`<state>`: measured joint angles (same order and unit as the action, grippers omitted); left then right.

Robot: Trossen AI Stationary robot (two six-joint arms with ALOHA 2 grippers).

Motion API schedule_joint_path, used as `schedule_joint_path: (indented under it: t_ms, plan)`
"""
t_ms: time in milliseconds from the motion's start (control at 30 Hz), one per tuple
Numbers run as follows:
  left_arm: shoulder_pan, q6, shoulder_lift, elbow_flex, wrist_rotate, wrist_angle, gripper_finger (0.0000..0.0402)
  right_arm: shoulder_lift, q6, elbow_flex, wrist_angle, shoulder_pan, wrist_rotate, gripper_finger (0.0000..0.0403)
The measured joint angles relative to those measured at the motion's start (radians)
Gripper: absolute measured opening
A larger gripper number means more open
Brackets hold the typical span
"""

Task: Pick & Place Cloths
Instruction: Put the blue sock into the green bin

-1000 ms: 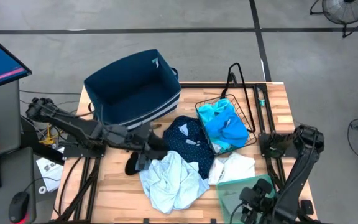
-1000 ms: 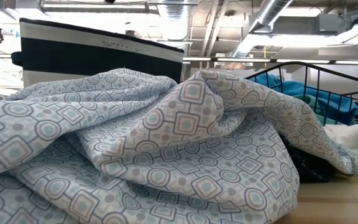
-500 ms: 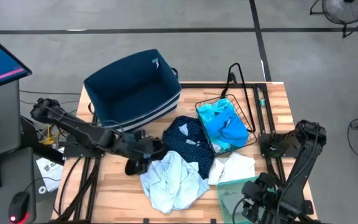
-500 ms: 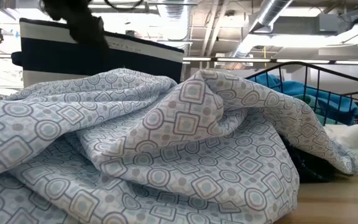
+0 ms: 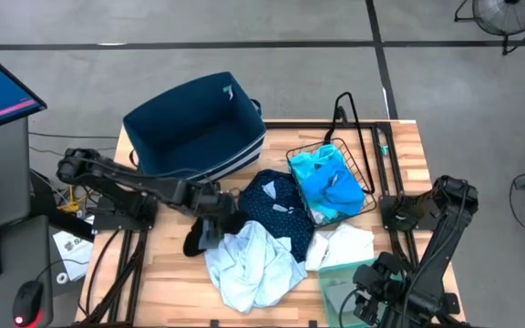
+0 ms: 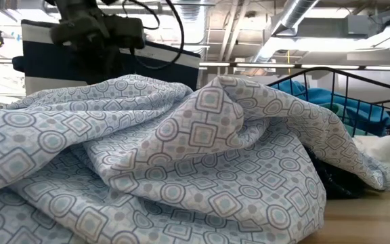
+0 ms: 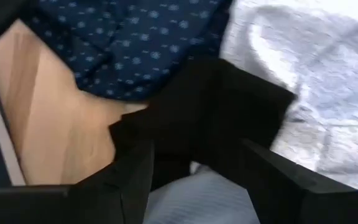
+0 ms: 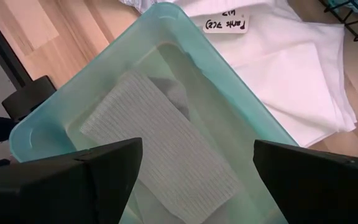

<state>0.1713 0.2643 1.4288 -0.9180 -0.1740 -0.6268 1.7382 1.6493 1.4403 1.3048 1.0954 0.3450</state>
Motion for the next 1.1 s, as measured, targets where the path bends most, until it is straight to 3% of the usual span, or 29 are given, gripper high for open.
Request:
schedule_joint_path:
  t_ms: [267, 633, 933, 1100]
  plan:
    - [-0.103, -0.091, -0.004, 0.000, 0.145, -0.089, 0.0214, 0.000, 0.000, 0.000, 0.000, 0.000, 0.000, 0.0302]
    - [-0.113, -0.185, -0.004, 0.001, 0.147, -0.143, 0.0215, 0.000, 0.000, 0.000, 0.000, 0.000, 0.021, 0.0301]
    - [-0.090, -0.180, -0.005, 0.107, 0.152, -0.146, 0.0214, 0.000, 0.000, 0.000, 0.000, -0.005, 0.031, 0.0302]
    - [-0.088, -0.146, -0.005, 0.145, 0.147, -0.143, 0.0168, 0.000, 0.000, 0.000, -0.001, -0.005, 0.031, 0.0302]
